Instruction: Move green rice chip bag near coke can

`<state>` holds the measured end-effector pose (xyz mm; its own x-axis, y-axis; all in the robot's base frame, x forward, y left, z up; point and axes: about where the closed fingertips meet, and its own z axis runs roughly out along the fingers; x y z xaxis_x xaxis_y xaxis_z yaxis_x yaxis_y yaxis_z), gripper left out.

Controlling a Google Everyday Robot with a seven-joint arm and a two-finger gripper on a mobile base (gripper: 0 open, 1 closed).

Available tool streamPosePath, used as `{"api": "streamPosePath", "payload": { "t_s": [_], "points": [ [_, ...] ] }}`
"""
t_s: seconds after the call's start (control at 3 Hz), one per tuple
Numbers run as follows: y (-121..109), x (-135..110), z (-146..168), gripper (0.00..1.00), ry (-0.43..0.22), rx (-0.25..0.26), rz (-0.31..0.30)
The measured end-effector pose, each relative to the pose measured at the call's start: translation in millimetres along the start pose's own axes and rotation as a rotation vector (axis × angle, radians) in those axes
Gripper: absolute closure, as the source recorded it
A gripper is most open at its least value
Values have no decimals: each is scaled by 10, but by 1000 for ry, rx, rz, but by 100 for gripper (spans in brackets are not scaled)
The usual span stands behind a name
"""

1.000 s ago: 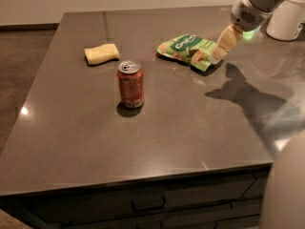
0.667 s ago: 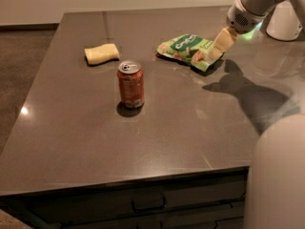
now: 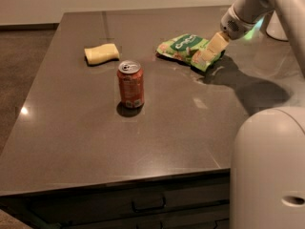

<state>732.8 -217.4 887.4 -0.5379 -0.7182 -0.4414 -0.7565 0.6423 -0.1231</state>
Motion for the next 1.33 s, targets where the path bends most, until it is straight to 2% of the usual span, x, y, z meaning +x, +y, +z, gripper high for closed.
{"api": "streamPosePath", "payload": {
  "t_s": [0.33, 0.67, 1.33],
  "points": [
    [12, -46, 140, 5, -3, -29, 16],
    [44, -72, 240, 21, 4, -55, 25],
    [178, -108, 155, 67, -12, -92, 1]
  ]
}}
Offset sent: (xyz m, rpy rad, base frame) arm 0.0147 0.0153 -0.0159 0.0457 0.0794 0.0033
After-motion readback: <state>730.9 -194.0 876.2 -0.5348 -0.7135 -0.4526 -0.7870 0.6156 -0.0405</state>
